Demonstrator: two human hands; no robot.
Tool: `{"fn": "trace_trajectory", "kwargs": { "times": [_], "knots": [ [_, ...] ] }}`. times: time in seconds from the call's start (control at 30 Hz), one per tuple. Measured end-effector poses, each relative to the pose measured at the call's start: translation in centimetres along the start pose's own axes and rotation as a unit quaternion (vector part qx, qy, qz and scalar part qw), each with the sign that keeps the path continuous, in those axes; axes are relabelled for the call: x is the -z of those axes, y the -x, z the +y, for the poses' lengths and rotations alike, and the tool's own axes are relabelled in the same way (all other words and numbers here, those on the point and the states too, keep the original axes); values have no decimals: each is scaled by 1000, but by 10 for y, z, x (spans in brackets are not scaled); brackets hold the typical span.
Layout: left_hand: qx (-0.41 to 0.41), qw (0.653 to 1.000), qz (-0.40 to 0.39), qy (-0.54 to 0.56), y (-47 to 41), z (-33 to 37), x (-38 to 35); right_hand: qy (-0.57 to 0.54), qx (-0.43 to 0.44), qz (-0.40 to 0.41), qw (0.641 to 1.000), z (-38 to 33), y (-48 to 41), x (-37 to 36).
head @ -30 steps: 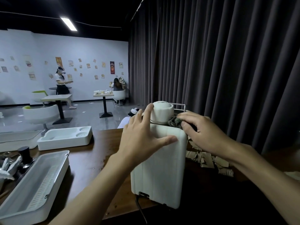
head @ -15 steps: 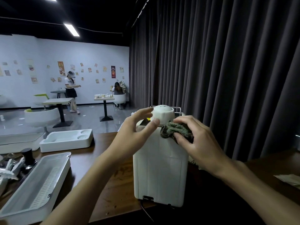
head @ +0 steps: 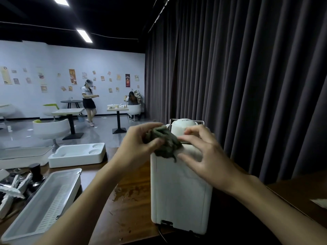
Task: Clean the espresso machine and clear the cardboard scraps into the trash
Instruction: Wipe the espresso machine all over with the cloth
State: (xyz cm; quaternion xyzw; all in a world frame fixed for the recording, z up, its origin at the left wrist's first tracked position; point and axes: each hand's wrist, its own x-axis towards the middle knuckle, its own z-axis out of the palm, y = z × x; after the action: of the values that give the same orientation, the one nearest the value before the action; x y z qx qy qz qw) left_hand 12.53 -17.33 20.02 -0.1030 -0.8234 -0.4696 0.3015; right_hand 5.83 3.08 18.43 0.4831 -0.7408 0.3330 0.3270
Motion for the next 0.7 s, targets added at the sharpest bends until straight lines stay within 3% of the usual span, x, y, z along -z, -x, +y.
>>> {"fn": "trace_trajectory", "kwargs": {
  "times": [0.1,0.17,0.23,0.3,0.37,0.43,0.7],
  "knots": [
    [2,980,167,-104,-21,-8,0,9,-73,19,997,17,7,6],
    [-8,958,222,-179,-35,-10,-8,-2,-130,-11,991,26,11,4],
    [-15,964,169,-205,-47,-11,-18,-3,-150,-37,988,33,14,1],
    [6,978,36,-207,-53,-11,-23,-21,-161,-47,986,36,15,0],
    [67,991,-57,-104,-58,-7,-16,-42,-173,-58,982,37,15,1],
    [114,990,-79,8,-64,-6,-7,-48,-174,-61,982,37,15,2],
    [101,988,-115,-17,-57,-25,-6,-55,-180,-65,980,37,15,3]
  ]
}}
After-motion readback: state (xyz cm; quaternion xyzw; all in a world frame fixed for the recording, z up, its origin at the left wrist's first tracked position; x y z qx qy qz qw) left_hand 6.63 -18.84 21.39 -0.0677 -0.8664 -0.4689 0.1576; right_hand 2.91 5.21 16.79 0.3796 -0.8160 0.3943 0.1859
